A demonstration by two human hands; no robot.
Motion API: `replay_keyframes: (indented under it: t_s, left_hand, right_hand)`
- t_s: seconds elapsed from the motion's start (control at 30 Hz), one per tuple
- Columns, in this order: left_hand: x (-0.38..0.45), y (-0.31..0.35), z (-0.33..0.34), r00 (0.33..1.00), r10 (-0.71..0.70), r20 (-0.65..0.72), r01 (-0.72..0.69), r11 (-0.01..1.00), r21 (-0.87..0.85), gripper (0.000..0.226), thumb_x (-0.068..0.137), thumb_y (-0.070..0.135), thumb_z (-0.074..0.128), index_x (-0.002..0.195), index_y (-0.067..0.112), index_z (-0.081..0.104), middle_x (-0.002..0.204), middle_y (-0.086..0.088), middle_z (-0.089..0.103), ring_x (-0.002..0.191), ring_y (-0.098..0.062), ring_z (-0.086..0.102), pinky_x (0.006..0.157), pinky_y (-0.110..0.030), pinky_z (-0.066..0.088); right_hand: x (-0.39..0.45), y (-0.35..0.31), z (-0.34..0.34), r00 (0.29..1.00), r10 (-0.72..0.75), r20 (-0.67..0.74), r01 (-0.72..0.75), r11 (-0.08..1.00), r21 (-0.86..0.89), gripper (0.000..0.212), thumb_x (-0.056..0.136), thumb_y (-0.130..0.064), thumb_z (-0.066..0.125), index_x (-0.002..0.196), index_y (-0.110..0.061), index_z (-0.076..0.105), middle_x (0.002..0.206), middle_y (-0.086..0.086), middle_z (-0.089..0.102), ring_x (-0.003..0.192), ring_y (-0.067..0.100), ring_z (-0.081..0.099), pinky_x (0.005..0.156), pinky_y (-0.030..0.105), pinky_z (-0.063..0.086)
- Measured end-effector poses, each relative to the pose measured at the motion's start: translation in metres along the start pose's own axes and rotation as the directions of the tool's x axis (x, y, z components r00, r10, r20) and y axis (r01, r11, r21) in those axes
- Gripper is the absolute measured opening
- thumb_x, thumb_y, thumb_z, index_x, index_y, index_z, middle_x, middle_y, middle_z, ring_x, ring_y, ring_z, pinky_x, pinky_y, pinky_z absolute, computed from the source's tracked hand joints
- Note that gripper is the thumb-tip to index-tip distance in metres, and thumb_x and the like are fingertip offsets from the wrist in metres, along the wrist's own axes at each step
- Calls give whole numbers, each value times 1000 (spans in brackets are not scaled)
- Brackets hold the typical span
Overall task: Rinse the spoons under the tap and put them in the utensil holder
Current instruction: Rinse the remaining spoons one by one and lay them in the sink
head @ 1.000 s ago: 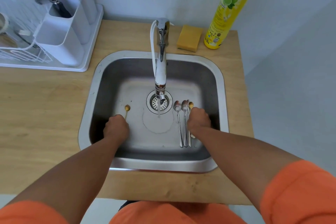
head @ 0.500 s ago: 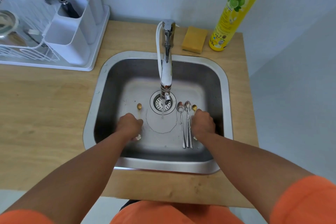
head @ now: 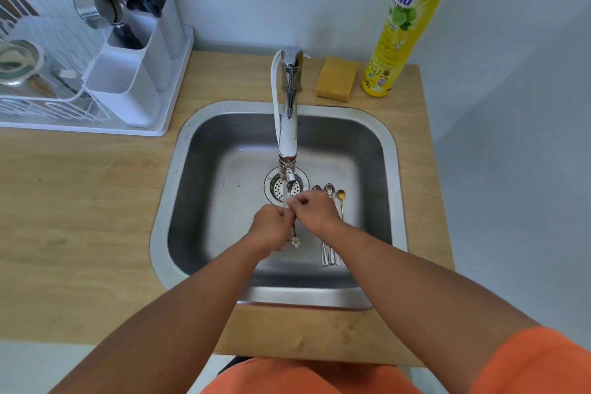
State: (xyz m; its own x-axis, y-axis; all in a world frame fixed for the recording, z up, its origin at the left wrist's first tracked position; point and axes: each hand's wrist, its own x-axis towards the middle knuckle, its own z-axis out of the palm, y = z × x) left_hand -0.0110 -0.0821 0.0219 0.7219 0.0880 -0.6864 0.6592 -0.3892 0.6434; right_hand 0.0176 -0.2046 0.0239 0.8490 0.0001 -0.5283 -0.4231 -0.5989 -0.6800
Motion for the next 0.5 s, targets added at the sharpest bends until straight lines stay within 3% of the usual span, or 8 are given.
replay_keyframes:
  t_s: [0.13,0.23,0.37,0.5]
  left_hand:
    - [-8,-7,0,999,4,50,-2,999,-44,43,105,41,53,77,10,66,71,-9,67,57,-18,58,41,-23,45]
    - [-10,-11,-7,997,-22,77,25,999,-45,42,102,45,58,90,7,70,92,-14,74,67,-20,62,43,-24,46]
    - [-5,-8,-19,998,-58,0,58,996,-73,23,97,34,61,98,12,71,101,-9,74,71,-18,63,45,-25,46]
    - [2,3,-25,997,22,-71,-32,990,-136,12,99,29,61,95,26,72,100,-3,75,75,-18,61,51,-28,49]
  right_hand:
    - [1,2,2,998,56,19,-58,988,145,14,89,-23,75,80,-14,80,82,1,78,79,14,71,82,35,59]
    - [-2,6,1,998,59,14,-61,987,150,13,90,-26,76,81,-18,81,84,-5,77,85,11,71,76,27,55]
    - [-7,7,-1,999,32,1,-32,992,118,15,90,-27,76,80,-19,81,79,-8,77,82,8,71,75,25,52]
    - [-12,9,-2,1000,-15,22,13,997,74,14,92,-28,76,82,-19,82,81,-7,78,83,12,73,83,32,59]
